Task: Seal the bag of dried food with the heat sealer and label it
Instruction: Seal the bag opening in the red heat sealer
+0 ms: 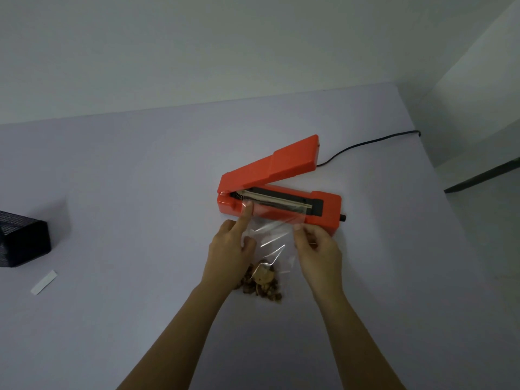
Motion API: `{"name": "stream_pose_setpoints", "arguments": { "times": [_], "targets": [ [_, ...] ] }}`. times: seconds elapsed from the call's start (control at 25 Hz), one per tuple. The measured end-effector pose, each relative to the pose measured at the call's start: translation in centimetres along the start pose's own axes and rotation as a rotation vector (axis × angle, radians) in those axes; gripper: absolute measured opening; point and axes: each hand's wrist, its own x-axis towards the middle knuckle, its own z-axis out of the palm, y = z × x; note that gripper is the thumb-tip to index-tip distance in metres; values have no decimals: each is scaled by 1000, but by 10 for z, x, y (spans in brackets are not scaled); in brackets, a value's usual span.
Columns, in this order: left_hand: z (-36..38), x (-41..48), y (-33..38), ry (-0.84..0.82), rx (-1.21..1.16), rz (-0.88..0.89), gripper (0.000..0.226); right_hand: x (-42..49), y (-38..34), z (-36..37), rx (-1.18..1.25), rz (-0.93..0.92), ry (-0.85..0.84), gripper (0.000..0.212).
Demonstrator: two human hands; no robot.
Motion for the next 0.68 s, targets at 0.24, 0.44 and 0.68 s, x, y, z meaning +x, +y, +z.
{"name": "stream_pose_setpoints", "arguments": {
  "times": [0.24, 0.44, 0.68],
  "targets": [
    [0, 3, -1, -16, 7, -16, 63, 6, -3, 4, -65, -160, 101, 11],
    [-1, 4, 2, -21, 17, -17, 61, 3, -10, 6, -155, -404, 114, 5],
    [-4, 4, 4, -47, -7, -56, 60, 9, -6, 1, 54, -209, -34, 5]
  ]
}}
